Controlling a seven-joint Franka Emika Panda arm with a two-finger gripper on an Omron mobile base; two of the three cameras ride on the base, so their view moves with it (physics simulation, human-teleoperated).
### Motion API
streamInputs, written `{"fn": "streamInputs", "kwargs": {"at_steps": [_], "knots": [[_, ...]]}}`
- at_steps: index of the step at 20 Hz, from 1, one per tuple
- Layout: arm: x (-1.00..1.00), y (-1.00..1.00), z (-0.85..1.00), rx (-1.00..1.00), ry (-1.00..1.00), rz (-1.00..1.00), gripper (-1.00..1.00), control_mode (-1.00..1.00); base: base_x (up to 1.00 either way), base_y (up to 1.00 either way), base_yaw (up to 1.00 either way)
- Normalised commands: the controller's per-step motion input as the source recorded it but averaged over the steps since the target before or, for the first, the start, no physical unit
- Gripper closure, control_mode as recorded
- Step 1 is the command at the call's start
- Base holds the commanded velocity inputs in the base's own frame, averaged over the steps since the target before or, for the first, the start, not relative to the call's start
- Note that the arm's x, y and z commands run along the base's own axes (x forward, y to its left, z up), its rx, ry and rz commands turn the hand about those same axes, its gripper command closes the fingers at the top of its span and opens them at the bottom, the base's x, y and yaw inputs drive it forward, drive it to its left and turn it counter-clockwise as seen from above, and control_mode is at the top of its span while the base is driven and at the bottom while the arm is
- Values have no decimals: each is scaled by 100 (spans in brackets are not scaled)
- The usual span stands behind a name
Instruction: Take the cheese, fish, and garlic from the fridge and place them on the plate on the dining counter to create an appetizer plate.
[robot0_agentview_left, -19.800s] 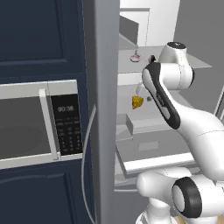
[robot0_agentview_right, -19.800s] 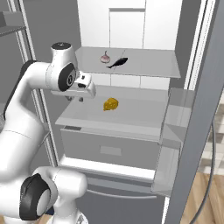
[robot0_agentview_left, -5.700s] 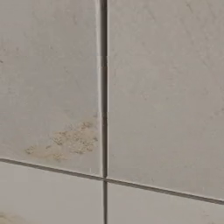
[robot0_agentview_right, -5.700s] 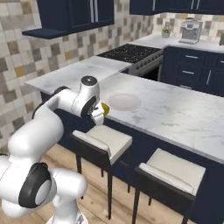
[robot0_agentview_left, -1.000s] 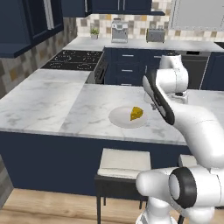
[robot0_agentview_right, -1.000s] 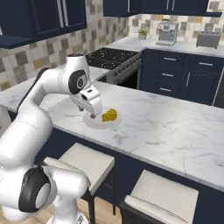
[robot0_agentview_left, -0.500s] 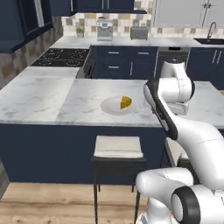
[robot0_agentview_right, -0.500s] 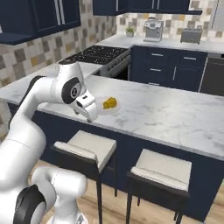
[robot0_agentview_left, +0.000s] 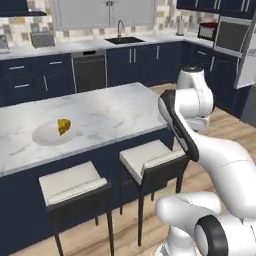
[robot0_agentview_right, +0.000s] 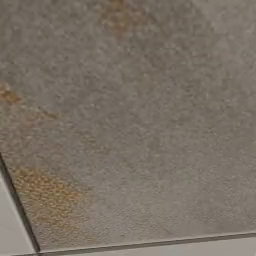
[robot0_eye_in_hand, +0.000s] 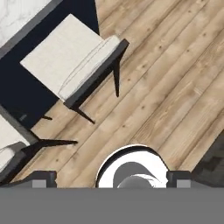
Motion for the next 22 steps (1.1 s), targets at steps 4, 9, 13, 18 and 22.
{"fn": "streamInputs", "kwargs": {"at_steps": [4,9,13,18,22], "knots": [[0,0,0,0,0,0,-100,100,0,-89,-69],[0,0,0,0,0,0,-100,100,14,-100,-54],[0,0,0,0,0,0,-100,100,64,-100,-35],[0,0,0,0,0,0,-100,100,98,-100,-22],[0,0,0,0,0,0,-100,100,100,-86,-9]]}}
